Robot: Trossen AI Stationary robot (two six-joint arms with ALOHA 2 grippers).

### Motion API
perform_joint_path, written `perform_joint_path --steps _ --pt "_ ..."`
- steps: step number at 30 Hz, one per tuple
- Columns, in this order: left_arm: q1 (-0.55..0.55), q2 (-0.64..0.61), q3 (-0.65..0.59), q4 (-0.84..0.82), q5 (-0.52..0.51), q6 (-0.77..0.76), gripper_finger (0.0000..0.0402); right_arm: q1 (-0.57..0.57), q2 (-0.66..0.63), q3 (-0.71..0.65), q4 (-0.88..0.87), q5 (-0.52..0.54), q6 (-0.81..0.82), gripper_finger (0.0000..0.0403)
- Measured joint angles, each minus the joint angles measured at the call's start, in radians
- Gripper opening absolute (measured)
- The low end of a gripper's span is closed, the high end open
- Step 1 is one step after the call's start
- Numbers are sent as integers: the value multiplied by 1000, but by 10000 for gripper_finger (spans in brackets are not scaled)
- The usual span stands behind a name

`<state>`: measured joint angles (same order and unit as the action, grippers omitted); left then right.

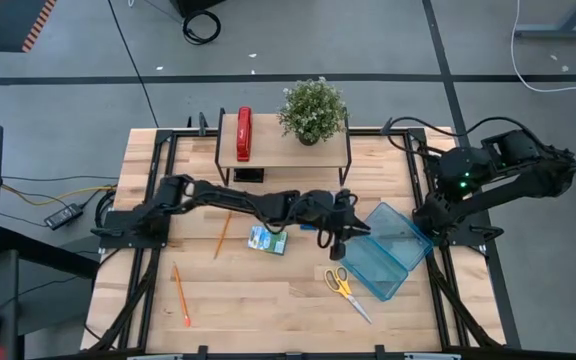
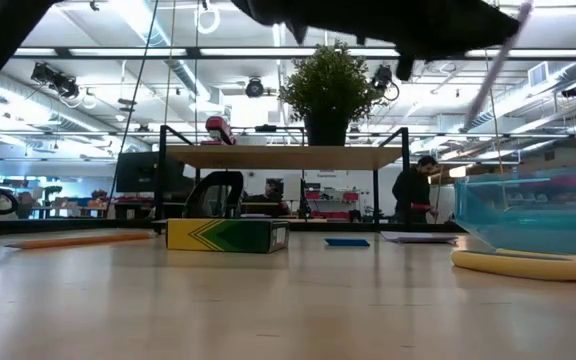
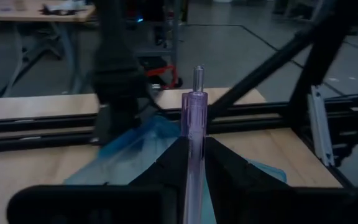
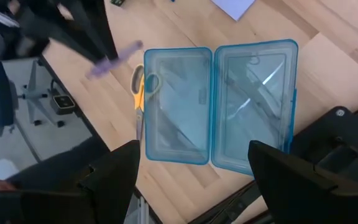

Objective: Pack school essentials
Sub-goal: Put the violet pen into the blue supply box, then move the blue supply box to the center of the table

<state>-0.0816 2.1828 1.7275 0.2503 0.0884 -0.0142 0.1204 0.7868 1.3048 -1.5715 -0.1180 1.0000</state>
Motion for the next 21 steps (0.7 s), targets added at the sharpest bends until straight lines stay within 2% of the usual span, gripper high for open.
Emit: perform_joint_path --steps 4,9,14,21 --pt "-19 50 0 49 52 11 50 0 1 0 0 0 27 307" --pt "-40 101 0 55 59 114 58 0 7 0 0 2 84 307" --pt "-49 132 3 28 60 141 83 0 19 0 1 13 111 307" --pt "-49 149 2 -102 59 183 131 0 43 1 0 14 127 307"
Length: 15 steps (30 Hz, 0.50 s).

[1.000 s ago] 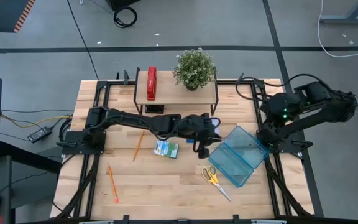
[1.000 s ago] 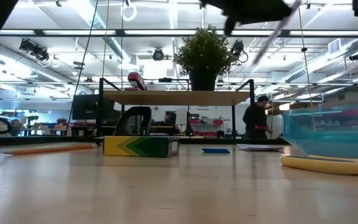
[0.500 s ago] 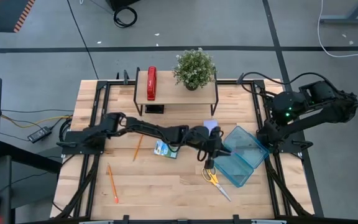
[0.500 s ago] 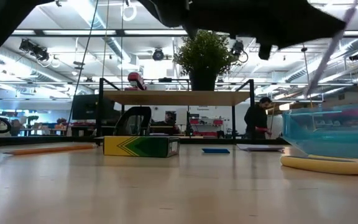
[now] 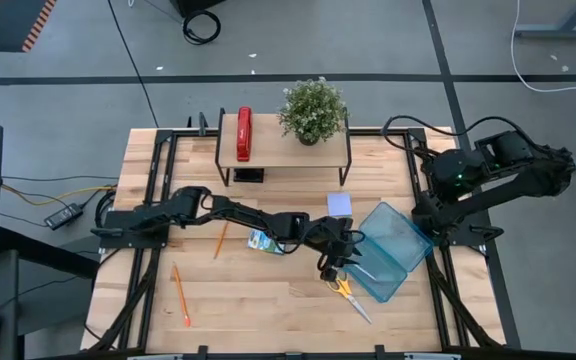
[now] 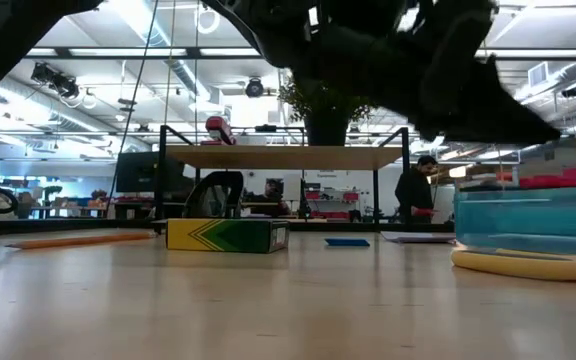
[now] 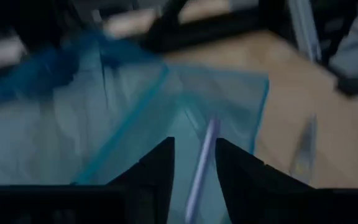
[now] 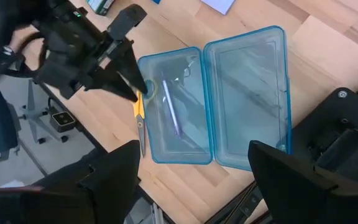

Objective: Pack school essentials
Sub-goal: Move the blue supply box to the center of the table

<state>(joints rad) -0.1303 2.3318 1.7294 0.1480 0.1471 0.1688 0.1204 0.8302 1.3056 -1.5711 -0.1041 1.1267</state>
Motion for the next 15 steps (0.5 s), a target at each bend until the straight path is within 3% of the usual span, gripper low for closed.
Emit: perform_joint_path --steps 4,8,15 --pt "7 -20 -2 -125 -23 -20 161 0 12 0 0 2 3 307" --pt "28 -109 -2 -242 -65 -133 179 1 32 0 0 -6 -36 307" --pt "60 -276 -1 -340 -89 -342 172 5 65 -30 56 -47 -89 307"
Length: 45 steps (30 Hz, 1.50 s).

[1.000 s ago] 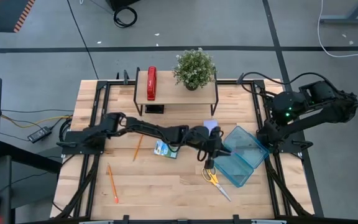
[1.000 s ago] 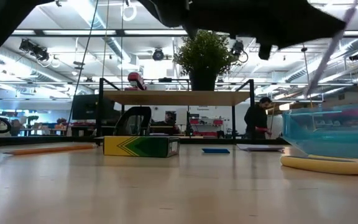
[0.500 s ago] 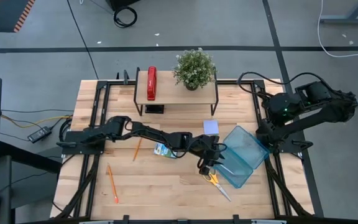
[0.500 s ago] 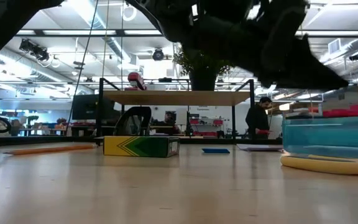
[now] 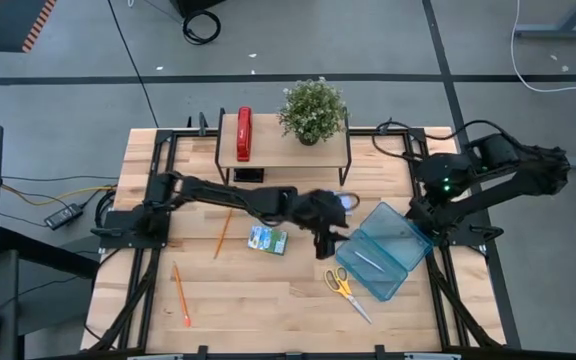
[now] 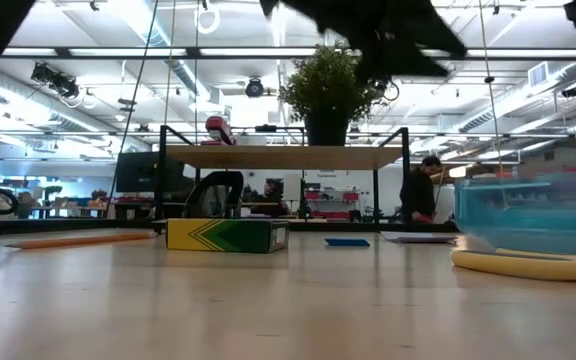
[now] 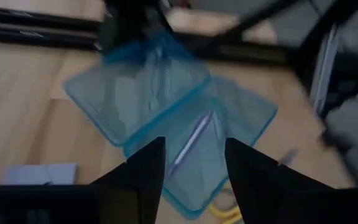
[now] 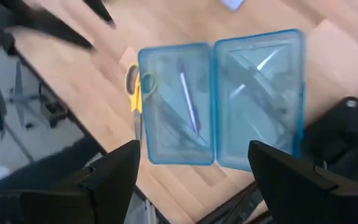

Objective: Pack school essentials
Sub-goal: Move the blue supply box to the center of the table

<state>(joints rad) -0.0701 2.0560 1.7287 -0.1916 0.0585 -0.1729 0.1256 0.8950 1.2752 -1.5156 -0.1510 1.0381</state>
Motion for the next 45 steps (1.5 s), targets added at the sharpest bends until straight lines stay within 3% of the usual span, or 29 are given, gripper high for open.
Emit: perform_joint_path --steps 4,11,19,29,39,45 --pt "0 -99 0 -102 -75 -90 154 37 31 -94 92 -15 -38 307" --pt "-62 -257 0 -413 -309 -135 112 128 58 -391 433 110 29 307" --pt "-166 -340 -2 -689 -322 -172 69 265 131 -620 584 230 73 307" --pt "-204 -450 -2 -921 -342 -291 54 404 405 -644 712 289 122 307" --pt "-215 -498 -2 -1021 -373 -319 49 416 429 -643 779 375 245 304" --pt "-215 -495 -2 -1056 -373 -314 53 416 447 -643 776 384 245 236"
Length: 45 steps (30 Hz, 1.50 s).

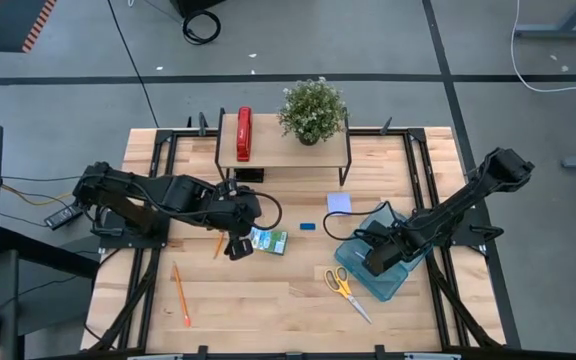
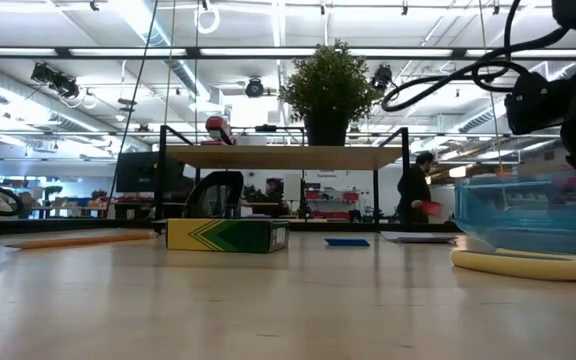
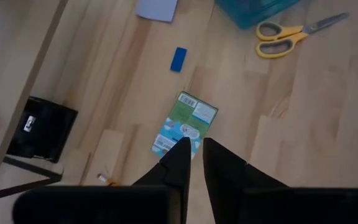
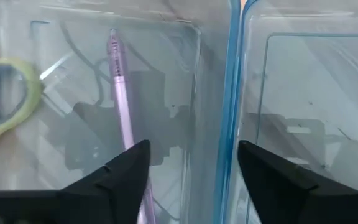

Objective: Pack school essentials
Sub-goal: Move the blue supply box to the center of the table

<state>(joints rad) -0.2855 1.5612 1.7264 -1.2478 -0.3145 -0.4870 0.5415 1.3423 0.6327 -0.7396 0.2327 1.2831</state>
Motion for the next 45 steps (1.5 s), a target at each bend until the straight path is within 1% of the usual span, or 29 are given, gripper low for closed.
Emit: perform_joint_path --steps 5,7,10,11,15,18,21,24,28,33,37,39,42,45 --pt "0 0 0 -1 0 -2 53 0 23 0 0 6 -7 160" --pt "0 0 0 -3 1 -3 50 0 31 0 18 5 -21 117" --pt "0 0 0 -6 0 -6 45 -5 30 1 50 2 -39 38" --pt "0 0 0 -6 1 -7 44 -9 29 2 72 0 -55 27" --pt "0 0 0 -6 1 -7 41 -52 29 9 132 -21 -115 28" --pt "0 0 0 -6 1 -7 41 -93 29 47 135 -13 -212 28" --pt "0 0 0 -6 1 -6 41 -154 29 95 138 -2 -362 27" --pt "0 0 0 -5 1 -5 38 -216 49 148 139 -8 -556 27" --pt "0 0 0 -5 1 -2 38 -285 103 239 141 -83 -794 27" --pt "0 0 0 -5 1 -7 39 -312 224 376 140 -160 -976 27" --pt "-1 0 0 -6 2 -33 34 -305 329 482 140 -236 -1045 27" --pt "-10 -2 0 -8 1 -47 31 -303 371 540 143 -245 -1049 27" --pt "-19 -8 0 -14 1 -52 30 -304 420 626 149 -253 -1038 27" --pt "-22 -15 0 -42 4 -52 32 -305 451 690 136 -281 -975 28"
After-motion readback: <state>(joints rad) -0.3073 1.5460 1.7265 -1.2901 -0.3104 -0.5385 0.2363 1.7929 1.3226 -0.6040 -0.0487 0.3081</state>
